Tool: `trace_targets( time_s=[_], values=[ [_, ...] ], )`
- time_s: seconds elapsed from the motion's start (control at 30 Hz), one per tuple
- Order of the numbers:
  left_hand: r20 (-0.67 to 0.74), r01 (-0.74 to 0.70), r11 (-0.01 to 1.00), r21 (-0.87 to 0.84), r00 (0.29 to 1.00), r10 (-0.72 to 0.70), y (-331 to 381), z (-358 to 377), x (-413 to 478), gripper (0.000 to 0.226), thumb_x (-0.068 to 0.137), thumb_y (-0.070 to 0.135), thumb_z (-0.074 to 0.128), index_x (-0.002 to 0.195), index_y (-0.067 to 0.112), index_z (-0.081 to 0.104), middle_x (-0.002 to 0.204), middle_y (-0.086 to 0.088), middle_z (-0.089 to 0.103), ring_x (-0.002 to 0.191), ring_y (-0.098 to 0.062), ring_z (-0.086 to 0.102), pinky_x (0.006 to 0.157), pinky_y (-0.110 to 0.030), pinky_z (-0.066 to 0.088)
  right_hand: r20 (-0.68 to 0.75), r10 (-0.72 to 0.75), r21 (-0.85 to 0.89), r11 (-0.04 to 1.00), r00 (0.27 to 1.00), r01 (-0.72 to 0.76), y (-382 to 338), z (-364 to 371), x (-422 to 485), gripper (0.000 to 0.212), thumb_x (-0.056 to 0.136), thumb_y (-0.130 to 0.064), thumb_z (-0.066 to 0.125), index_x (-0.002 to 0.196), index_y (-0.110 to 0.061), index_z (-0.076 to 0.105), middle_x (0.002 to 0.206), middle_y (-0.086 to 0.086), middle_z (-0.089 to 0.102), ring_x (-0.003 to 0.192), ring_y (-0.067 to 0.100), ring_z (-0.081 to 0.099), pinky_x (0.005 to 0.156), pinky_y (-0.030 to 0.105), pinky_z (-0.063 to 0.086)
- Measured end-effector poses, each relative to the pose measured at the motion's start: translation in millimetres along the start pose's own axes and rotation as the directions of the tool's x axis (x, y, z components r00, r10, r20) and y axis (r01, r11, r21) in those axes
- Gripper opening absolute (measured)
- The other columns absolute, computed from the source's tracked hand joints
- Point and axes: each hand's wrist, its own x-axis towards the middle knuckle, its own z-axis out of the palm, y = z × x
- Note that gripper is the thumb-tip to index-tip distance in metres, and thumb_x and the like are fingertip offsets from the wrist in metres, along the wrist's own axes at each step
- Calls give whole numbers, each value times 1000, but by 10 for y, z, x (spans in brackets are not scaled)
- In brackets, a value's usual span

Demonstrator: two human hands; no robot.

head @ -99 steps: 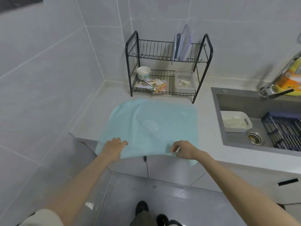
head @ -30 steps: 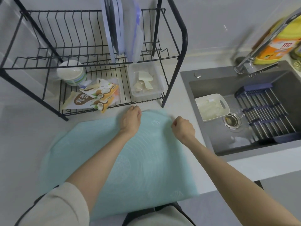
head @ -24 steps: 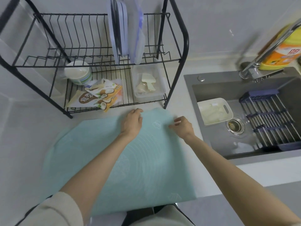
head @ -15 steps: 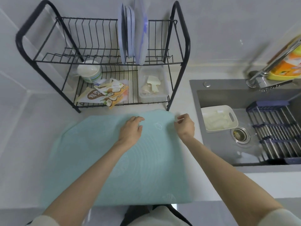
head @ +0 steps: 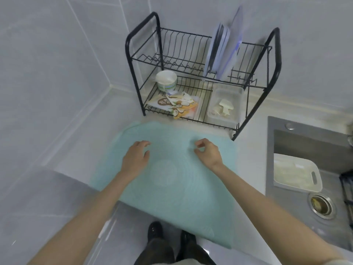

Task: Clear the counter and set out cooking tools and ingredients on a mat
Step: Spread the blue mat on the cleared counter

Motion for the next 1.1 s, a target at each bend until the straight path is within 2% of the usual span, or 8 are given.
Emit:
trace_targets(
  time_s=[0.2, 0.33, 0.57, 0.67, 0.77, 0.9, 1.0, 1.1],
  values=[
    [-83, 166, 985, -44, 982, -169, -663, -436, -91, 37, 94, 18, 51, 131, 18, 51, 126, -8, 54, 112, -29, 54, 95, -41, 45, 136, -149, -80, 984, 979, 161, -653, 494, 204, 28, 89, -15, 59, 117, -14, 61, 121, 2, 60, 112, 20, 56, 91, 26, 42],
    [-84, 213, 974, -75, 972, -219, -993, -585, 34, 37, 95, 23, 50, 132, 20, 49, 124, -4, 55, 110, -24, 55, 93, -37, 45, 176, -220, -128, 961, 959, 244, -1074, 826, 415, 26, 90, -17, 56, 116, -18, 61, 115, 0, 63, 103, 19, 57, 80, 24, 42],
    [59, 277, 956, -97, 960, -273, -1459, -651, 352, 41, 94, 28, 54, 133, 16, 49, 121, -6, 58, 111, -23, 55, 95, -34, 43, 194, -213, -291, 920, 958, 264, -1607, 1409, 880, 35, 90, -19, 51, 124, -28, 55, 102, 4, 66, 101, 27, 59, 80, 31, 45],
    [117, 290, 953, -84, 953, -280, -1663, -613, 407, 40, 92, 28, 56, 130, 15, 52, 120, -9, 58, 111, -25, 54, 95, -35, 44, 210, -160, -363, 903, 964, 229, -1743, 1702, 1046, 39, 90, -20, 48, 127, -33, 51, 107, 9, 65, 102, 31, 59, 81, 35, 48],
    [141, 273, 959, -76, 955, -260, -1787, -544, 440, 30, 89, 28, 58, 116, 14, 61, 113, -9, 59, 109, -26, 53, 91, -37, 45, 203, -132, -446, 869, 970, 212, -1824, 1896, 1152, 38, 92, -18, 45, 127, -32, 51, 114, 11, 62, 105, 33, 58, 84, 37, 49],
    [152, 270, 962, -50, 954, -260, -1829, -521, 488, 14, 85, 30, 60, 85, 17, 66, 97, -8, 62, 100, -25, 54, 81, -37, 48, 150, -164, -519, 827, 975, 219, -1894, 2002, 1246, 29, 91, -12, 42, 107, -23, 64, 111, 8, 66, 100, 32, 59, 79, 35, 47],
    [186, 258, 966, 22, 948, -257, -1830, -512, 462, 35, 85, 30, 58, 53, 21, 45, 80, -8, 59, 90, -25, 55, 65, -33, 45, 162, -229, -555, 783, 960, 281, -1929, 2006, 1268, 26, 95, -14, 40, 108, -18, 62, 108, 9, 66, 95, 34, 59, 74, 35, 45],
    [200, 231, 973, 6, 953, -228, -1844, -533, 463, 45, 85, 27, 58, 49, 19, 33, 63, 0, 41, 77, -24, 54, 57, -31, 37, 161, -319, -564, 747, 934, 352, -2011, 2025, 1300, 24, 98, -16, 38, 110, -15, 59, 104, 9, 65, 91, 34, 58, 72, 36, 45]
  ],
)
